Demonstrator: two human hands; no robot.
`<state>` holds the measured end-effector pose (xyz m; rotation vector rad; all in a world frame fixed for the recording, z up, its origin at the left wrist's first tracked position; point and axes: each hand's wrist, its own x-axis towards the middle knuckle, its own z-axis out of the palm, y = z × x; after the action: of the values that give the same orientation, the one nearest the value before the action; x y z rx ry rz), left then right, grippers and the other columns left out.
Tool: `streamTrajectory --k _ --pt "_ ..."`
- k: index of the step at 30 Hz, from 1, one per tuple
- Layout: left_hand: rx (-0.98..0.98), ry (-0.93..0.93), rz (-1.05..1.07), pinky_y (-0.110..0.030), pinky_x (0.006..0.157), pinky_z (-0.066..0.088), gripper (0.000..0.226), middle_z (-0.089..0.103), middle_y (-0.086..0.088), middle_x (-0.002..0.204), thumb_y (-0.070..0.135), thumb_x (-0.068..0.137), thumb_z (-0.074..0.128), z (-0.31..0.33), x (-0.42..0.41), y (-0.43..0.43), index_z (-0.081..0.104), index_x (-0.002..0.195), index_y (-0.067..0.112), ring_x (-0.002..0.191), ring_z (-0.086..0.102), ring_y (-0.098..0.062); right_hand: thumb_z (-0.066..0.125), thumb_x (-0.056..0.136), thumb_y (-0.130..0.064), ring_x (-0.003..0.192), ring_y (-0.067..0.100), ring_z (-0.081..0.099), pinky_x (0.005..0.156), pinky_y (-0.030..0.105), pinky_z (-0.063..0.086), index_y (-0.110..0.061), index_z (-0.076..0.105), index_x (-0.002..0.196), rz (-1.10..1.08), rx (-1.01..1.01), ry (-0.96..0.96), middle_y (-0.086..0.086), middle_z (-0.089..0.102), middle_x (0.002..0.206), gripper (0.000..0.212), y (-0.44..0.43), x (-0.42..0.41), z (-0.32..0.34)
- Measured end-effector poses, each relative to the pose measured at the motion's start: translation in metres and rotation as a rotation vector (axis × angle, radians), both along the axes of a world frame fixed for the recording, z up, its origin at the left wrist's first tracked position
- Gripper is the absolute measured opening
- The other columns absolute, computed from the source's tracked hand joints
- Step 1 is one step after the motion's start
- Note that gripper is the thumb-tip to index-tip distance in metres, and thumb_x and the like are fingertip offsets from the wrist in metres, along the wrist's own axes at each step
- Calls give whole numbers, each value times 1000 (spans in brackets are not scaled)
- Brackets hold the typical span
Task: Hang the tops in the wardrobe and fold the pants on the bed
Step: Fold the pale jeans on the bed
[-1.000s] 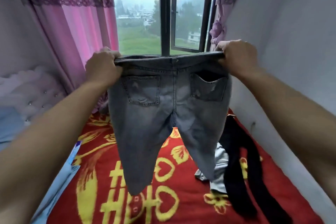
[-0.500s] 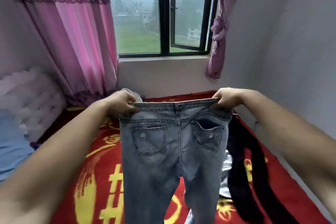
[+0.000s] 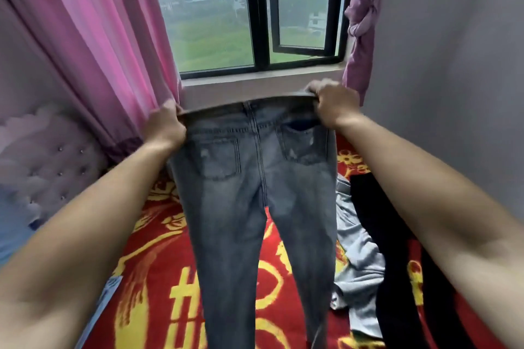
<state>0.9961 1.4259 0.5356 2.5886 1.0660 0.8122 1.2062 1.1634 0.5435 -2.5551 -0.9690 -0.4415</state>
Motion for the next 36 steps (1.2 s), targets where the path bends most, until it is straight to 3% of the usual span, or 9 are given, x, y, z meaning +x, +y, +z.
streamTrajectory --k 5,9,13,18,22,25,28,36 --pt "200 -315 -41 -41 83 43 25 65 -24 106 -1 91 45 64 10 8 57 112 5 101 59 -40 48 93 -10 110 36 56 91 46 44 -21 57 131 -38 175 -292 13 59 118 41 10 12 55" --pt "276 -336 -73 -41 85 37 28 62 -26 107 1 90 42 79 0 11 56 113 3 106 53 -40 50 91 -9 114 35 54 94 47 43 -22 57 132 -20 199 -306 13 58 120 44 6 5 70" --pt "248 -261 -105 -44 84 39 21 61 -25 105 1 92 45 40 -24 7 56 110 2 105 52 -40 52 89 -11 115 36 52 96 46 41 -24 59 131 41 141 -219 12 58 121 44 -5 -15 32" --pt "158 -15 -149 -45 79 47 27 63 -20 103 2 84 55 -69 -76 -7 64 107 13 103 58 -38 57 91 -22 115 32 53 97 42 40 -29 65 126 72 7 -9 6 61 120 37 -28 -53 -73" --pt "76 266 -194 -41 74 48 21 69 -8 97 15 84 64 -186 -131 -32 72 102 21 105 59 -32 59 94 -32 117 27 53 94 38 42 -34 64 129 105 -288 152 2 61 118 35 -59 -104 -192" --pt "57 565 -217 -37 82 40 17 72 -1 99 30 90 62 -277 -170 -59 74 102 30 105 60 -26 53 98 -26 119 25 53 92 36 43 -39 61 130 130 -521 245 0 59 120 35 -84 -148 -280" --pt "-1 750 -239 -35 81 34 18 73 2 95 32 91 60 -354 -211 -91 75 102 34 102 60 -23 50 98 -21 121 24 54 89 36 45 -40 61 129 151 -681 322 -1 60 121 38 -108 -191 -350" --pt "-45 1034 -331 -35 78 34 21 71 3 101 22 89 55 -470 -288 -153 72 99 29 103 58 -23 52 95 -26 112 22 56 77 30 42 -34 69 115 193 -845 415 -4 62 112 28 -170 -286 -465"
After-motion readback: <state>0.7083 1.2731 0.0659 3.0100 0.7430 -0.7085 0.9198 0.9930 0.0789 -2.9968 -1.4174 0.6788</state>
